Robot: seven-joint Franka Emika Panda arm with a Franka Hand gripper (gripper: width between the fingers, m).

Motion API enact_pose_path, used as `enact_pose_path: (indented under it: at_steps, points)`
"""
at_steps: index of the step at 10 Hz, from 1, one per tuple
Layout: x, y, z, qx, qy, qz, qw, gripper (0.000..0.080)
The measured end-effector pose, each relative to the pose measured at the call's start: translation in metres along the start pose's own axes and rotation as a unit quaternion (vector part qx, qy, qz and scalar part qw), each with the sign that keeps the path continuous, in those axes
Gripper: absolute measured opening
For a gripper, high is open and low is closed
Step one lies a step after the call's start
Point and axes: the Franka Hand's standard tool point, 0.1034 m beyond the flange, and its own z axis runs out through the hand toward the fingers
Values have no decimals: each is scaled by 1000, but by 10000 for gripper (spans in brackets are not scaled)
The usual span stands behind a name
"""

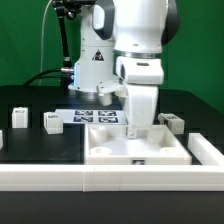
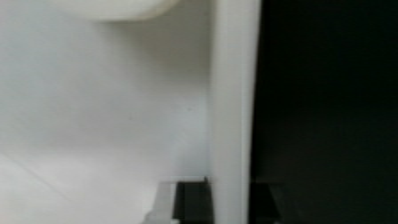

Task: Assemble one leg

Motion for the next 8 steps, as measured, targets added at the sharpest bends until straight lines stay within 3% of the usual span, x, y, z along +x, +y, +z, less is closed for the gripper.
enact_pose_path:
  at_steps: [3,8]
  points:
    - [20,14,0,-4,4,-6,1000,60]
    - [26,25,0,-8,6,20,1000,60]
